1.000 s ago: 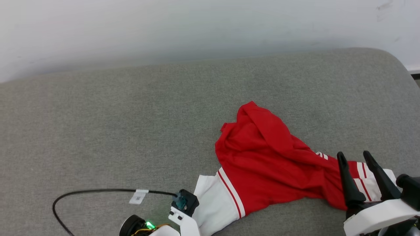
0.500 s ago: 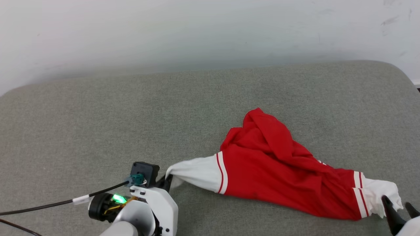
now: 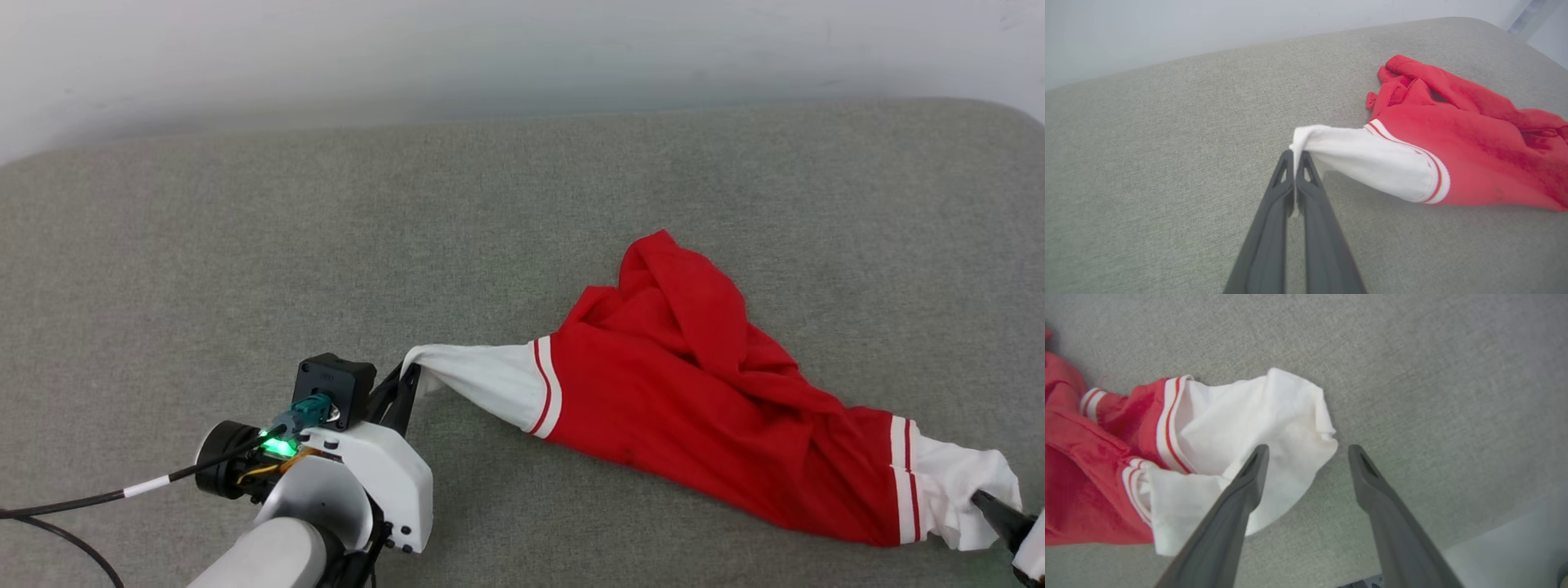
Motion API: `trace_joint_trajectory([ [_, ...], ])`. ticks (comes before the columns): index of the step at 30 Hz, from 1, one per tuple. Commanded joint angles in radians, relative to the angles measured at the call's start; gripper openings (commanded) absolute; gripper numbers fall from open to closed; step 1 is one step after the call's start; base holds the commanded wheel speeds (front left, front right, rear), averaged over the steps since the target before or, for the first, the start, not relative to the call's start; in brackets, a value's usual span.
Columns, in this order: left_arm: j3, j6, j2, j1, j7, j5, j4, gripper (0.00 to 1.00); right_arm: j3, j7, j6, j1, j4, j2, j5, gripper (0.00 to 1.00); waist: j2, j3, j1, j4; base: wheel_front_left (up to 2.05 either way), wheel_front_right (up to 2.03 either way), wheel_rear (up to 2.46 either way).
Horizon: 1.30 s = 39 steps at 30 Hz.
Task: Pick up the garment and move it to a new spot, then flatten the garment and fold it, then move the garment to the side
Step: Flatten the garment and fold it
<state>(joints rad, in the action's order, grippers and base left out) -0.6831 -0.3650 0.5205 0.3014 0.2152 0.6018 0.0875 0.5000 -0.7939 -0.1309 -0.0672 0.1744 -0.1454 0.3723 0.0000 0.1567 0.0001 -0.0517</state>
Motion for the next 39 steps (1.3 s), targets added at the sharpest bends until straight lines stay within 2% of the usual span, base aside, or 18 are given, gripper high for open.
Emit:
trace_joint_trajectory([
  [1,0.002,0.001,0.003,0.022,-0.009,-0.008,0.009,0.00,0.001,-0.008,0.000,-0.036,0.018,0.004,-0.008,1.00,0.0000,0.038,-0.0001,0.013,0.00,0.00,0.00],
  [7,0.002,0.009,-0.004,0.043,-0.023,-0.014,0.016,0.00,0.009,-0.054,0.001,-0.070,0.121,0.028,-0.023,1.00,0.0000,0.072,-0.0001,0.029,0.00,0.00,0.00],
  [8,0.002,0.010,-0.005,0.042,-0.026,-0.014,0.015,0.00,0.013,-0.064,0.001,-0.073,0.139,0.039,-0.018,0.79,0.0000,0.072,-0.0001,0.030,0.00,0.00,0.00],
  [9,0.002,0.011,-0.006,0.042,-0.028,-0.013,0.014,0.00,0.010,-0.073,0.001,-0.072,0.153,0.045,-0.019,0.26,0.0000,0.072,-0.0001,0.032,0.00,0.00,0.00],
  [10,0.001,0.011,-0.007,0.041,-0.030,-0.011,0.011,0.00,0.011,-0.069,0.000,-0.070,0.160,0.048,-0.018,0.00,0.0000,0.069,-0.0001,0.033,0.00,0.00,0.00],
  [16,0.001,0.009,-0.011,0.007,-0.041,0.007,-0.003,0.00,0.030,-0.081,0.000,-0.061,0.138,0.027,-0.009,0.00,0.0000,0.023,-0.0001,0.026,0.00,0.00,0.00],
  [20,0.011,0.006,-0.004,-0.007,-0.051,0.016,-0.008,0.00,0.024,-0.113,0.000,-0.064,0.059,0.001,-0.001,0.00,0.0000,-0.023,-0.0001,0.013,0.00,0.00,0.00],
  [26,0.038,0.009,0.018,0.024,-0.051,0.027,-0.004,0.00,-0.051,-0.207,0.000,-0.092,-0.097,-0.013,0.005,0.00,0.0000,-0.090,-0.0001,-0.009,0.00,0.00,0.00],
  [33,0.102,0.030,0.024,0.142,-0.038,0.055,-0.028,0.00,-0.166,-0.260,0.000,-0.207,-0.214,-0.066,-0.006,0.00,0.0000,-0.129,-0.0001,-0.010,0.00,0.00,0.00],
  [39,0.153,0.068,0.007,0.333,-0.012,0.075,-0.106,0.00,-0.242,-0.191,0.000,-0.388,-0.154,-0.119,-0.023,0.00,0.0000,-0.109,-0.0001,0.004,0.00,0.00,0.00],
])
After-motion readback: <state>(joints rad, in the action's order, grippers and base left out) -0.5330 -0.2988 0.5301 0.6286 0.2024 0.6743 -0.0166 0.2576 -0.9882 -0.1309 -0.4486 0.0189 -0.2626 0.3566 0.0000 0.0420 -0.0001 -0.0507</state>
